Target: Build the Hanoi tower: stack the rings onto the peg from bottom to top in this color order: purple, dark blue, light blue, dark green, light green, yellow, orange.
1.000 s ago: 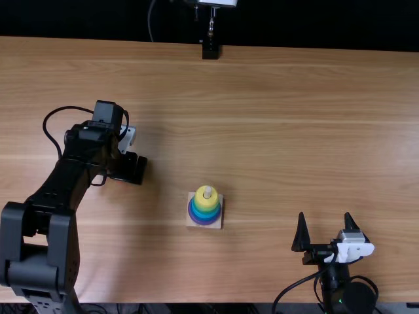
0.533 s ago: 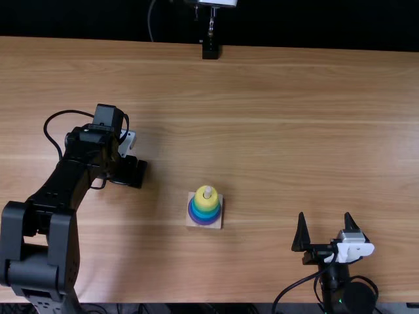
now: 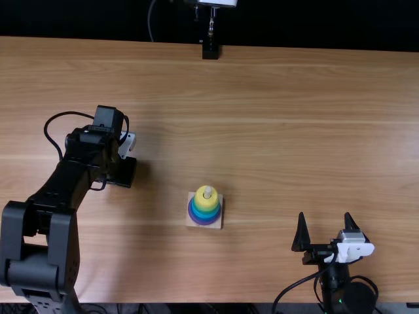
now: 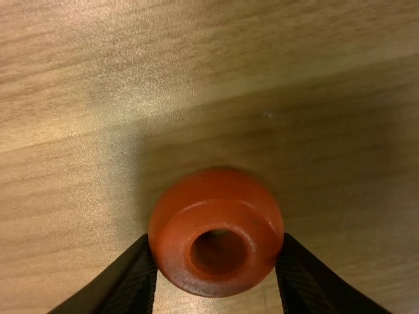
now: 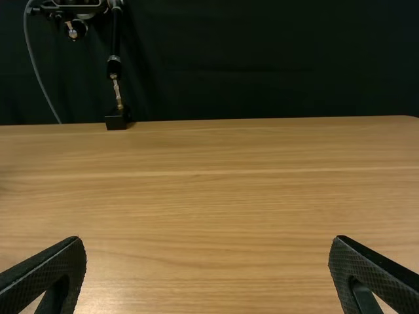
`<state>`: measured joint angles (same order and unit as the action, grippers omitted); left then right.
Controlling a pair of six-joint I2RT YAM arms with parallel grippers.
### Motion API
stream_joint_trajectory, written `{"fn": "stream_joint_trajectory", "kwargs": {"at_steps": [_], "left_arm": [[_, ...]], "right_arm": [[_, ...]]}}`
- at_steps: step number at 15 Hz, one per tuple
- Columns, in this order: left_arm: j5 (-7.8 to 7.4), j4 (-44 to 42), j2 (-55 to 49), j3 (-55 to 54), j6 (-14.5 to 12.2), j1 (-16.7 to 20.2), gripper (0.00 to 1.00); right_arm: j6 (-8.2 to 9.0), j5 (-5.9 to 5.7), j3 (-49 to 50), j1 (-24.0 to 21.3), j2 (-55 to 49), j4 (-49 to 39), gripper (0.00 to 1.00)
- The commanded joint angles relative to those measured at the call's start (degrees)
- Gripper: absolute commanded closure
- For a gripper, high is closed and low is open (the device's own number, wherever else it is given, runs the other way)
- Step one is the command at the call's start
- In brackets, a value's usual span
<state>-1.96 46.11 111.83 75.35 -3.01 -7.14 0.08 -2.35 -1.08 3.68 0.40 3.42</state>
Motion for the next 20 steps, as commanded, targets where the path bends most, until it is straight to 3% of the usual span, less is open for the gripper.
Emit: {"fn": "stream_joint_trajectory", "kwargs": {"at_steps": [1,6,12,20], "left_arm": [[-0.05,-0.02,1.55,-0.82,-0.69,-0.16,1.0],[0.16,2.41,-0.12,0.15,-0.79,-0.33,1.0],[0.16,12.64,-8.65,4.98,-0.69,-0.95,1.0],[-0.89,33.21,-15.42,17.64,0.47,-11.58,1.0]], "right_arm": [[0.13,0.35,0.38,-0.61,-0.4,0.12,0.0],[0.13,0.35,0.38,-0.61,-0.4,0.23,0.0],[0.13,0.35,0.38,-0.61,-0.4,0.23,0.0],[0.03,0.35,0.38,-0.52,-0.4,0.23,0.0]]}}
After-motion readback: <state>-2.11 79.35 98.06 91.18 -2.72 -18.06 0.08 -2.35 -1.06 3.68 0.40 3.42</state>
